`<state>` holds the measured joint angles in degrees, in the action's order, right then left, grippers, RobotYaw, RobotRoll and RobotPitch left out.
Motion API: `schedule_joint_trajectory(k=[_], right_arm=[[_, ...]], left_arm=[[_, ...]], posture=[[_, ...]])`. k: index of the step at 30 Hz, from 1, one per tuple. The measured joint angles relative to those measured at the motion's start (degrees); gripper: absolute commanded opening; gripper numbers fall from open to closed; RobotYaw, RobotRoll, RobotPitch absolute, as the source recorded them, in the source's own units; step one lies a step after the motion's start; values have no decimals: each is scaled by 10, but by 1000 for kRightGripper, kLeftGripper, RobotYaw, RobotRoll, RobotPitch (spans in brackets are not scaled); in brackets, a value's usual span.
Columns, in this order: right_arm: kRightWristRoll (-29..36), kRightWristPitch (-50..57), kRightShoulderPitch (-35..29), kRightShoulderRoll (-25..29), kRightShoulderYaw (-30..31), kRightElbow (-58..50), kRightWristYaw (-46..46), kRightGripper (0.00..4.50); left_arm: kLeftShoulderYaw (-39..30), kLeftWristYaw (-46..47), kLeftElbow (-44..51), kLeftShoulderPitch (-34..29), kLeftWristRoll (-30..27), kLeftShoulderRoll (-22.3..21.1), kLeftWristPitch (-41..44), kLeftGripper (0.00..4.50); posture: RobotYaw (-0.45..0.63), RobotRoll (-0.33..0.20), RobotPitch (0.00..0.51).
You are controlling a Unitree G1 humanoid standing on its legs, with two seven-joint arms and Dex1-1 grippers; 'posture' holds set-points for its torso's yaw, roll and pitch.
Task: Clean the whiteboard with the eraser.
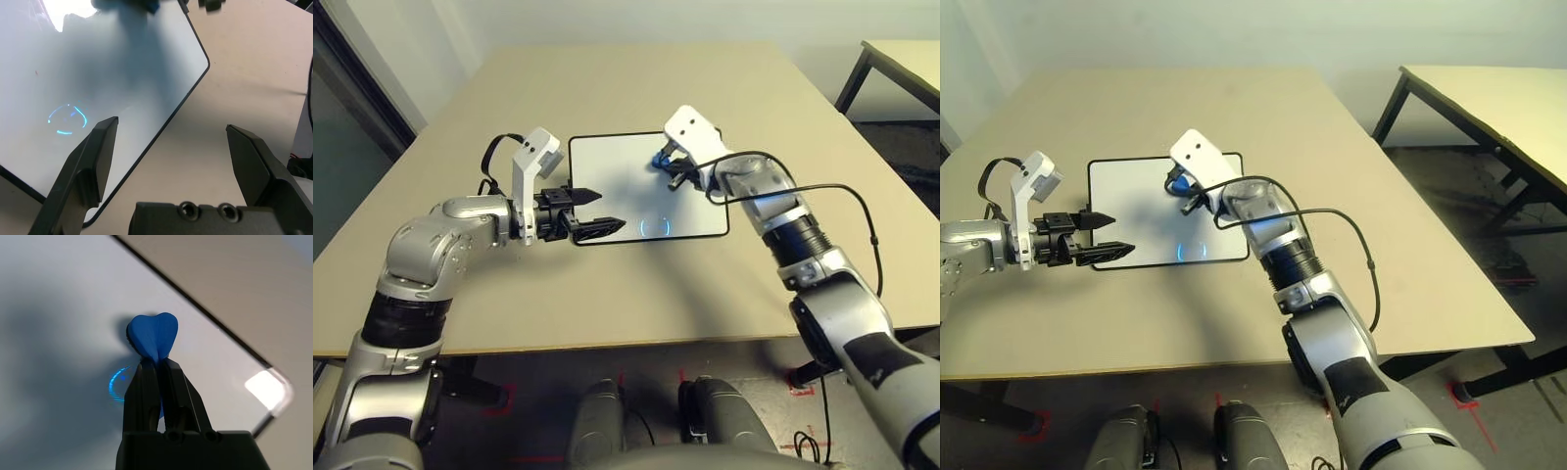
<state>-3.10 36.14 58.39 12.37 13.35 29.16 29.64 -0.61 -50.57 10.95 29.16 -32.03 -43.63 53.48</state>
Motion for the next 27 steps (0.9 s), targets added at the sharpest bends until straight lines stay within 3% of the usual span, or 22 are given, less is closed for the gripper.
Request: schedule_joint_trajectory(k=[5, 10, 15, 21, 25, 27], right_arm=[[0, 28, -41, -11, 15, -67, 8, 0], [1, 78, -116, -28, 69, -171, 35, 0], [1, 99, -137, -31, 89, -198, 44, 0], [12, 87, -95, -43, 52, -149, 30, 0], [50, 88, -12, -46, -50, -132, -8, 0], [68, 93, 34, -45, -97, -170, -26, 0]], left_arm=[[1, -1, -1, 5, 0, 1, 1, 4500], [5, -1, -1, 9, 0, 3, 1, 4500], [5, -1, -1, 9, 0, 3, 1, 4500], [-2, 13, -19, 23, 5, 30, -31, 4500], [-68, 110, -107, 96, 45, 102, -171, 4500], [-109, 155, -139, 123, 63, 110, -240, 4500]], posture=[[-6, 0, 89], [-4, 0, 89], [-1, 0, 88], [4, 0, 84], [6, 0, 76], [4, 0, 74]])
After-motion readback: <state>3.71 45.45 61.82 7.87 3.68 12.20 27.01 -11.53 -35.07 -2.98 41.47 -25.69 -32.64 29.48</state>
